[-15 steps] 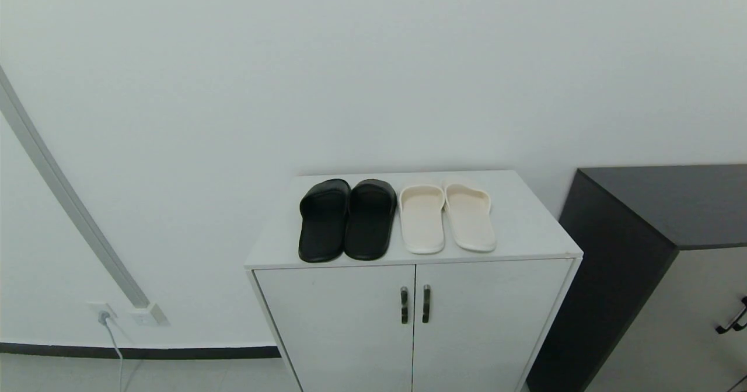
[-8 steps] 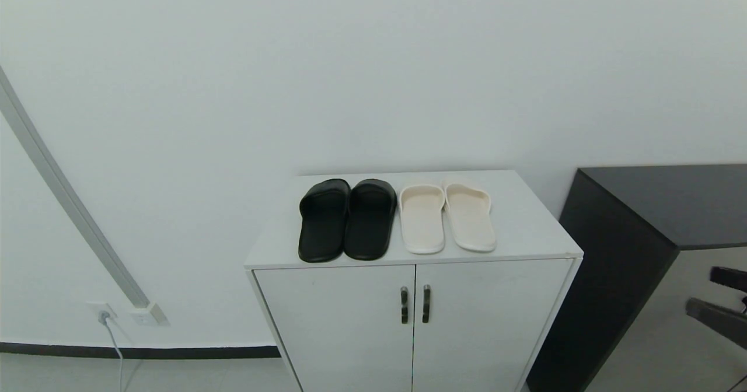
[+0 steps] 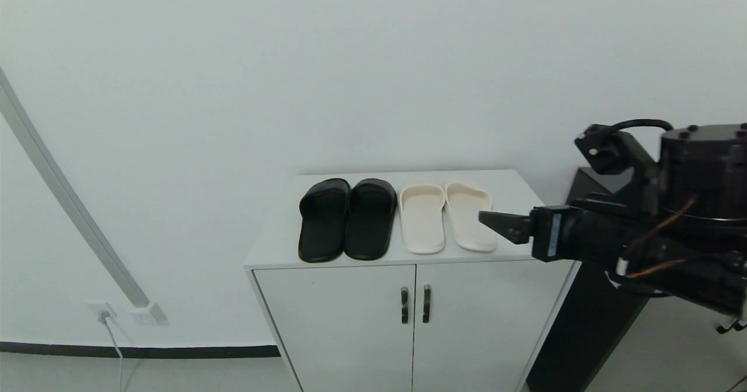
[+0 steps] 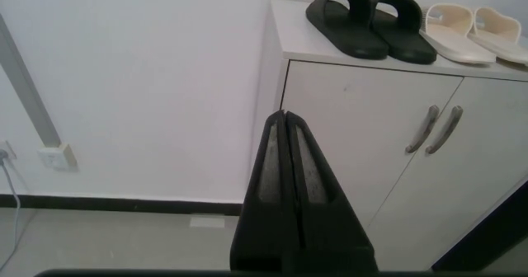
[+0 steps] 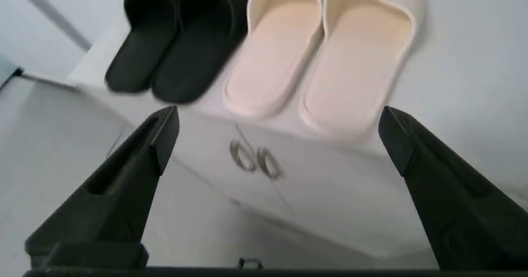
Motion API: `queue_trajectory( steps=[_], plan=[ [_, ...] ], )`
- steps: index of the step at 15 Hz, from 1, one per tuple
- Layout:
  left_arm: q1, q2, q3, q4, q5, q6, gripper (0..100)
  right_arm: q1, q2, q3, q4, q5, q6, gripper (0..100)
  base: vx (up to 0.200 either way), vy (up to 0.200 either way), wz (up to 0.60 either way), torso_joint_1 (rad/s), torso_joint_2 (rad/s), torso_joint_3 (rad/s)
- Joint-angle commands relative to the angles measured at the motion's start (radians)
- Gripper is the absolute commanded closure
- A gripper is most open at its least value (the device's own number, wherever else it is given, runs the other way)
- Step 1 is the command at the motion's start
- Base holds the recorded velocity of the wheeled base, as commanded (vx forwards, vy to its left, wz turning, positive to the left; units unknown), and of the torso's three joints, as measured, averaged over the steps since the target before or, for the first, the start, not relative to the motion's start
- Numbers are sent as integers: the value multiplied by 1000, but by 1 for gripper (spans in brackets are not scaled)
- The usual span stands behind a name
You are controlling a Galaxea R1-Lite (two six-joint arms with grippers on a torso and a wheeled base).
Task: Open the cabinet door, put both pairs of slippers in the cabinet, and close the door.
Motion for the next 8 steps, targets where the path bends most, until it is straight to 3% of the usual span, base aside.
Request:
queue_trajectory(
  steps=[1,5,8],
  plan=[
    [0,1,0,0,1,-1,100,33,215,-152,-26,-103,9,0,0,0,0,0,0,0],
    [-1,1,0,0,1,-1,100,26,427,-363,-23,-274,3,0,0,0,0,0,0,0],
    [0,1,0,0,1,-1,100,-1,556,-491,-22,-300,-37,0,0,0,0,0,0,0]
  ],
)
